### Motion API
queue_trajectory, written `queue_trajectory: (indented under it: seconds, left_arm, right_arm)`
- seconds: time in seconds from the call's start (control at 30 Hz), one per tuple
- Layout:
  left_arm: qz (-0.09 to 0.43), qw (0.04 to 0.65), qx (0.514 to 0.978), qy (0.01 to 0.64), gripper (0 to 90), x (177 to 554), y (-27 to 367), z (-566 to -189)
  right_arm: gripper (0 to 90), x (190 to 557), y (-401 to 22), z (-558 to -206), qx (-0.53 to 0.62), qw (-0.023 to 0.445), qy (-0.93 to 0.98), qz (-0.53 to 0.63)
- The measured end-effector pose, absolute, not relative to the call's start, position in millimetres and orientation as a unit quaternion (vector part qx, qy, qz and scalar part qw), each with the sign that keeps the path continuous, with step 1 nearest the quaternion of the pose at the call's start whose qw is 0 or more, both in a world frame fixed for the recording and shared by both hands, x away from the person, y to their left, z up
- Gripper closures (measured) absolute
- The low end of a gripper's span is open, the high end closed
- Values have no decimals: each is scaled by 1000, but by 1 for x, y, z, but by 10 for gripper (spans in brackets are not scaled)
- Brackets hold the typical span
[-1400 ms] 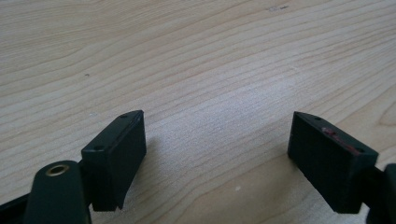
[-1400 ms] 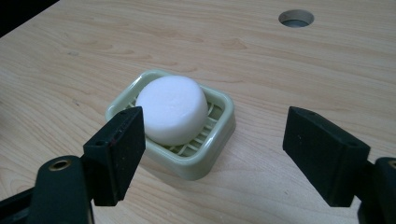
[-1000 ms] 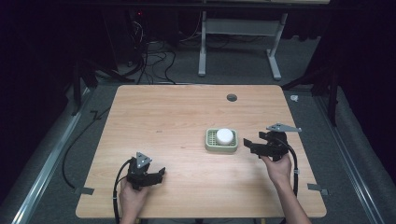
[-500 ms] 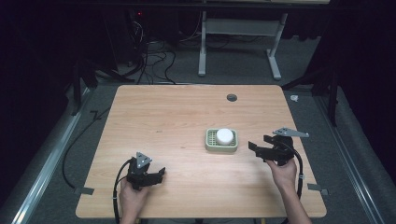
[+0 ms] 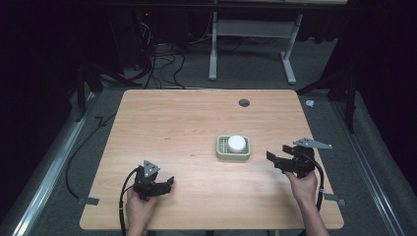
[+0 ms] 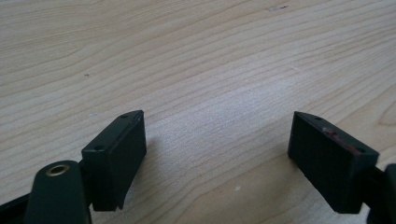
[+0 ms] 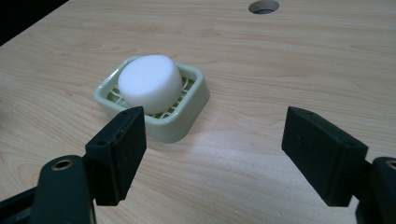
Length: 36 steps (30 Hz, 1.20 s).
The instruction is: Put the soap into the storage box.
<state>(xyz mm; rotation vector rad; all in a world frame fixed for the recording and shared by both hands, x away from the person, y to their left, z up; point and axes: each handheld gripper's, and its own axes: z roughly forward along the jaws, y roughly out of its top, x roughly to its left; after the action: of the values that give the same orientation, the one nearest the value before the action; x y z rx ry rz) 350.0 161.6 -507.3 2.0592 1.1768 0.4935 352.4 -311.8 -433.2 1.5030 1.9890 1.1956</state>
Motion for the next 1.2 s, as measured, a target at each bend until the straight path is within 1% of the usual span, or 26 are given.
queue_trajectory:
  seconds: [0.47, 1.2]
  left_arm:
    - [192, 352, 795, 455, 197, 350, 161, -507]
    - [192, 352, 796, 454, 196, 350, 161, -507]
  right_arm:
    - [227, 345, -315, -442, 538, 183, 705, 423]
    - [229, 334, -309, -452, 537, 173, 709, 423]
